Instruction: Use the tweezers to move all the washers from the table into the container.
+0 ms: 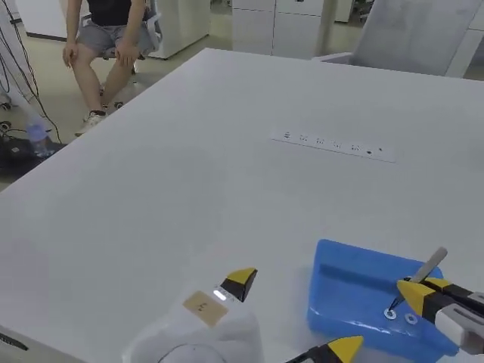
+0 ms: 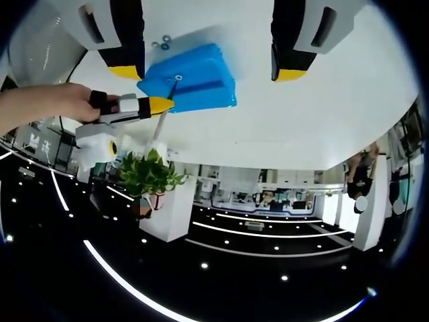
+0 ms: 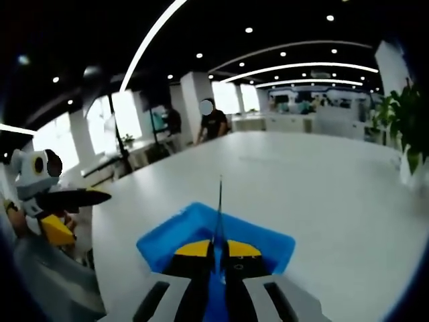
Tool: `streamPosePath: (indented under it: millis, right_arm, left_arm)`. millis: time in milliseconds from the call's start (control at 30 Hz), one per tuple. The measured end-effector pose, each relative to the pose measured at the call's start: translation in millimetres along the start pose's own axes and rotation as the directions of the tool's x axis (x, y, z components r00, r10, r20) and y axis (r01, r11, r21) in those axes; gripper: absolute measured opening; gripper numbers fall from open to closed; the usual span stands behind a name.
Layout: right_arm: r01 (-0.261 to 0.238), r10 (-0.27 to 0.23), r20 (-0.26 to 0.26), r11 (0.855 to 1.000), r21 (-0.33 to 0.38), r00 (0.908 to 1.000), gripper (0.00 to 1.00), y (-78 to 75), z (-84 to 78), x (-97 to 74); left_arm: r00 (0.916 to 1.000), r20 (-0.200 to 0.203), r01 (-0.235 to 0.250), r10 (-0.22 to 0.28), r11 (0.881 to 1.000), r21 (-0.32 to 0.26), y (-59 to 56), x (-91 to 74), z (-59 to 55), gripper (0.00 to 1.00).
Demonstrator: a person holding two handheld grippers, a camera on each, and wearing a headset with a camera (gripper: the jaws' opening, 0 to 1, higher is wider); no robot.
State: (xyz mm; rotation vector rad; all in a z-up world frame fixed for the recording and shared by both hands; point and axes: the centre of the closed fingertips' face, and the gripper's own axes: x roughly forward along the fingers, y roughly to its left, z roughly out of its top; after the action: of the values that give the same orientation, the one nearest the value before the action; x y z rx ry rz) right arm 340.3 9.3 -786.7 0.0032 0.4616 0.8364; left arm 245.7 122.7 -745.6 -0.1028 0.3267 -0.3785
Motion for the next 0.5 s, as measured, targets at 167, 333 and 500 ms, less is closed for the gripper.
streamPosePath:
  millis: [167,333,500]
  right_arm:
    - [-0.020,0.020,0.044,1.000,0.002,0.9988,0.04,17.4,14.6,-14.5]
    - [-0.055,0.055,0.070,0.998,0.001,0.9960,0.04,34.8,22.1,-28.1]
    - [-0.104,0.102,0.065,0.994,0.021,0.9926,0.04,49.7,14.9,-39.0]
  left_arm:
    - [1.0000,-0.004,0.006,-0.006,1.000,0.002,-1.7,0.6,-0.3,0.78]
    - [1.0000,-0.004,0.008,-0.008,1.000,-0.001,-2.4,0.8,0.1,0.77]
    - [0.9999,-0.011,0.013,-0.013,1.000,0.000,-3.1,1.5,-1.1,0.77]
